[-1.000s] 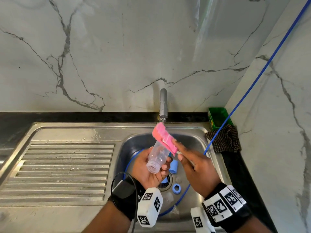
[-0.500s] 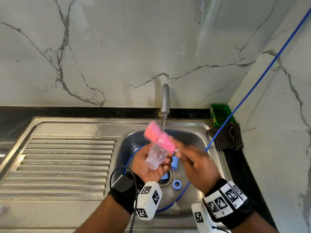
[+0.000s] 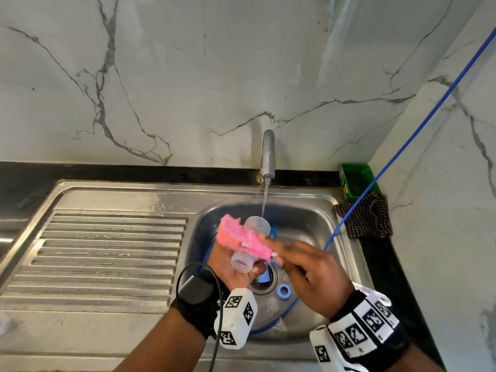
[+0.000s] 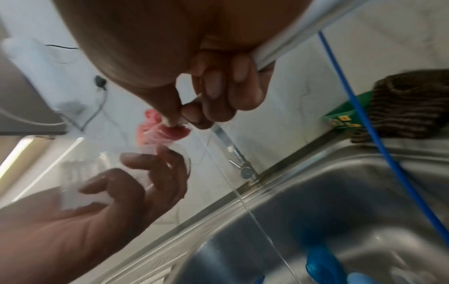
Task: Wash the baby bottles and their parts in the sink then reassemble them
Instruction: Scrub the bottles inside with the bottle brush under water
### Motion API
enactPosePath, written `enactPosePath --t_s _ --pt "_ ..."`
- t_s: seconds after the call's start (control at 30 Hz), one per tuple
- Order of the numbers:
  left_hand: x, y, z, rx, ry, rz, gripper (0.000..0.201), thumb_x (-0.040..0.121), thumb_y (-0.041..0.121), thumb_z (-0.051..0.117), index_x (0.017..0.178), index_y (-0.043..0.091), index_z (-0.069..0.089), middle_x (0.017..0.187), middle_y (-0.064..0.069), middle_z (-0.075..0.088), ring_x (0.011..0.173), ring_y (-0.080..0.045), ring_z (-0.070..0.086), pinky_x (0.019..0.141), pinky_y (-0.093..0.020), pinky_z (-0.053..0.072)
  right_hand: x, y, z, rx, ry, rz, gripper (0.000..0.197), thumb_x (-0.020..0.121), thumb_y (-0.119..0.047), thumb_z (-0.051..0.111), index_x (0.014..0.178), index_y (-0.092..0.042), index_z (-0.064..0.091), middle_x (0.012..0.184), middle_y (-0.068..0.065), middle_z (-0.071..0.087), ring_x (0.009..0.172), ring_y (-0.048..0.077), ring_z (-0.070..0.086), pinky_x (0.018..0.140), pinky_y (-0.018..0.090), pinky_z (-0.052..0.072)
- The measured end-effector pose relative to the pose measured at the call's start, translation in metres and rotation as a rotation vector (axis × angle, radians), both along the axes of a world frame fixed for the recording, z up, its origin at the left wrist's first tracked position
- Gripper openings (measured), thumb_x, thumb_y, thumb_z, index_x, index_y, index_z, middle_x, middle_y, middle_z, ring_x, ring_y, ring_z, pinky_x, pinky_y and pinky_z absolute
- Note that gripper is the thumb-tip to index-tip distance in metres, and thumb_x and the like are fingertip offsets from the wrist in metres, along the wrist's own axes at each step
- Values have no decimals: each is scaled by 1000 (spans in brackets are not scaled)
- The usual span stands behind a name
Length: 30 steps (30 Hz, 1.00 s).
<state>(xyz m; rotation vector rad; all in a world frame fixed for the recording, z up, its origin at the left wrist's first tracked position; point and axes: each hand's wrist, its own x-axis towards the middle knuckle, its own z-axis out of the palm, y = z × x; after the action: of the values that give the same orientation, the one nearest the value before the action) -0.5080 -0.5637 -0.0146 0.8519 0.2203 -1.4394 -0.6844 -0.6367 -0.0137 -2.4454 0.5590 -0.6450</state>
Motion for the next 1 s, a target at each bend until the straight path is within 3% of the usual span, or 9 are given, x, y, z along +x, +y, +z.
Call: enactPosePath --t_s 0.1,0.23,0.37,0.5,0.63,0.77,0.8,0.9,1.0 --pt "5 0 4 -24 6 -85 45 93 39 41 110 2 59 89 -18 61 59 -25 58 43 -23 43 1 -16 -4 52 27 -201 56 101 -30 51 148 -54 35 97 -11 65 81 10 64 69 36 57" --pt "0 3 5 -28 5 -71 46 102 38 37 95 0 61 82 -18 60 60 -26 64 51 -30 55 2 8 2 28 61 57 63 98 -20 56 148 -53 37 83 -15 50 69 9 53 63 35 54" --pt "7 5 2 -63 5 -156 51 94 47 53 104 -1 68 89 -17 63 65 -23 65 47 -25 54 1 -16 -7 60 33 -195 58 100 -28 51 149 -54 34 99 -5 68 85 16 67 71 40 57" --pt "6 4 -5 -77 3 -101 51 92 50 44 98 4 66 89 -18 64 67 -25 63 46 -25 48 4 7 3 41 94 74 63 98 -22 53 148 -56 34 89 -16 58 78 10 61 68 37 56" --pt "8 1 -4 -71 -39 -138 46 89 35 43 97 -2 70 86 -19 64 59 -25 56 44 -23 41 0 -19 -3 30 -2 -196 59 98 -20 57 147 -48 42 99 -14 69 86 8 65 77 31 55" --pt "8 2 -5 -98 -52 -108 53 95 42 45 93 -1 76 90 -21 65 71 -27 60 55 -30 54 2 3 6 5 6 17 58 98 -20 57 146 -48 44 97 -30 56 86 -11 50 75 25 55" --pt "8 2 -6 -100 -48 -112 53 95 43 47 95 -1 76 92 -21 64 72 -27 61 56 -30 55 2 -3 3 5 -7 -17 57 98 -21 56 146 -48 44 101 -31 59 88 -8 55 77 28 56" --pt "7 2 -1 -126 -35 -112 46 94 43 57 105 1 73 97 -19 63 72 -24 63 56 -27 55 1 -18 1 29 -9 -183 53 100 -25 54 148 -46 43 101 -8 70 89 11 66 75 37 57" --pt "0 5 -1 -130 -63 -69 37 86 39 70 94 3 73 87 -15 69 65 -21 68 50 -26 54 5 5 8 2 73 39 59 99 -25 51 148 -54 37 86 -13 56 72 9 56 64 38 55"
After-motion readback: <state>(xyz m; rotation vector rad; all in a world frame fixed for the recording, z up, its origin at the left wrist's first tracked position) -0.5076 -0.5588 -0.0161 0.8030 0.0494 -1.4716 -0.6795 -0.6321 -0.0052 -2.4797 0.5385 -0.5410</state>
